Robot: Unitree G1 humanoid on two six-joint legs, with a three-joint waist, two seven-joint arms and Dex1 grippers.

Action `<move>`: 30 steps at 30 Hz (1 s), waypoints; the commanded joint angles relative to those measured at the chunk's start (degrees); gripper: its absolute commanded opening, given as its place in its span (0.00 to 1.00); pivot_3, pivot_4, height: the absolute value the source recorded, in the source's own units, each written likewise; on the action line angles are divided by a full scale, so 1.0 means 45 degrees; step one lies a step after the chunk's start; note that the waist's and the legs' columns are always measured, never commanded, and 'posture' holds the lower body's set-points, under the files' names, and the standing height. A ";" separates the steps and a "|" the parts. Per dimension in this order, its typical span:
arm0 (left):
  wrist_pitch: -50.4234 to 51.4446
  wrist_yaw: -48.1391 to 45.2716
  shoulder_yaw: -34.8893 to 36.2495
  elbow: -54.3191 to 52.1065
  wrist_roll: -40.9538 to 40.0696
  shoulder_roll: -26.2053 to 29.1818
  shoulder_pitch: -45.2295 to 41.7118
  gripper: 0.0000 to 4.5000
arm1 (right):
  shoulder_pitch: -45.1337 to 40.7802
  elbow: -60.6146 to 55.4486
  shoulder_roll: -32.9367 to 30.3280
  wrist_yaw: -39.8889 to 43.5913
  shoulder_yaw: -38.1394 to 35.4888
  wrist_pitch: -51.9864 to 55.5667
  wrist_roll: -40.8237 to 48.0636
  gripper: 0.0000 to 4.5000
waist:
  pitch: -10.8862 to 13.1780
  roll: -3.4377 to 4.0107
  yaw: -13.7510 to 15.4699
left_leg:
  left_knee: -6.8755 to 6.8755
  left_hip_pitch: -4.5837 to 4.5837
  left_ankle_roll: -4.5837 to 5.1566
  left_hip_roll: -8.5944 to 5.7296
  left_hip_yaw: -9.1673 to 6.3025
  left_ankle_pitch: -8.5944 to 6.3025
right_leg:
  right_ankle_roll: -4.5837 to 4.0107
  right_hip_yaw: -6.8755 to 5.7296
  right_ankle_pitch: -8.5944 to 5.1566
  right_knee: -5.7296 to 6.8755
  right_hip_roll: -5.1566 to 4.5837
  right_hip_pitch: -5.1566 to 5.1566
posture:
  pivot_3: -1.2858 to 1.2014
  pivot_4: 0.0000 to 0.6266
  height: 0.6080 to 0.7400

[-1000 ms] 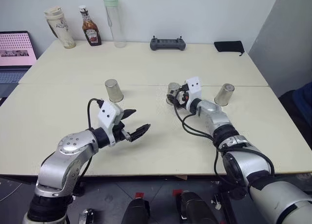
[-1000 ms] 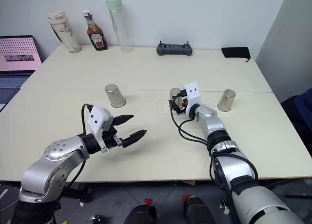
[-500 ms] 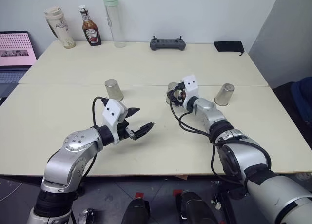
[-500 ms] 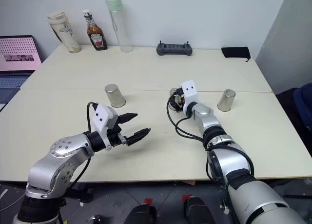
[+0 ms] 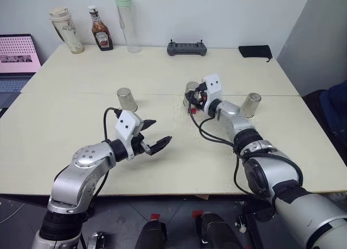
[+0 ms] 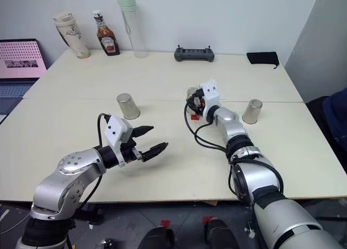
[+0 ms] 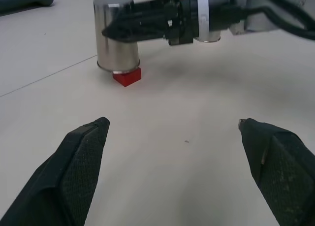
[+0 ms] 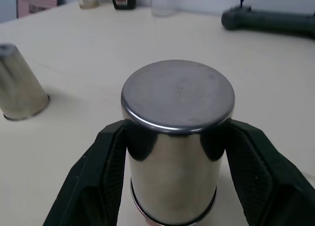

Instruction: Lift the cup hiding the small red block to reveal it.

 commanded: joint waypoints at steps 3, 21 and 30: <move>-0.0136 0.0022 0.0160 -0.0361 -0.0027 0.0072 -0.0060 1.00 | 0.1972 -0.5823 -0.1114 -0.0742 -0.0296 0.2766 0.0199 0.58 | -0.0002 -0.0001 0.0096 | -0.0005 -0.0005 0.0000 -0.0003 -0.0014 0.0000 | -0.0002 -0.0012 -0.0003 -0.0001 -0.0008 0.0002 | 0.52 0.24 1.00; -0.0214 -0.0280 -0.0123 0.0346 0.0190 0.0107 -0.0961 1.00 | 0.4293 -0.6058 -0.1003 -0.1647 -0.0661 0.4291 0.0451 0.98 | -0.0001 0.0002 -0.0036 | 0.0001 0.0002 0.0001 -0.0002 0.0015 0.0000 | 0.0038 0.0014 -0.0027 0.0004 0.0006 -0.0003 | 0.52 0.24 1.00; 0.0419 -0.0285 0.0448 -0.0061 -0.0066 0.0736 -0.0506 1.00 | 0.8895 -1.5521 -0.3197 0.0136 0.0204 0.9248 0.1820 0.98 | 0.0001 0.0009 0.0126 | -0.0013 -0.0012 0.0000 -0.0002 -0.0016 -0.0002 | 0.0034 0.0005 -0.0039 -0.0003 -0.0004 -0.0004 | 0.52 0.24 1.00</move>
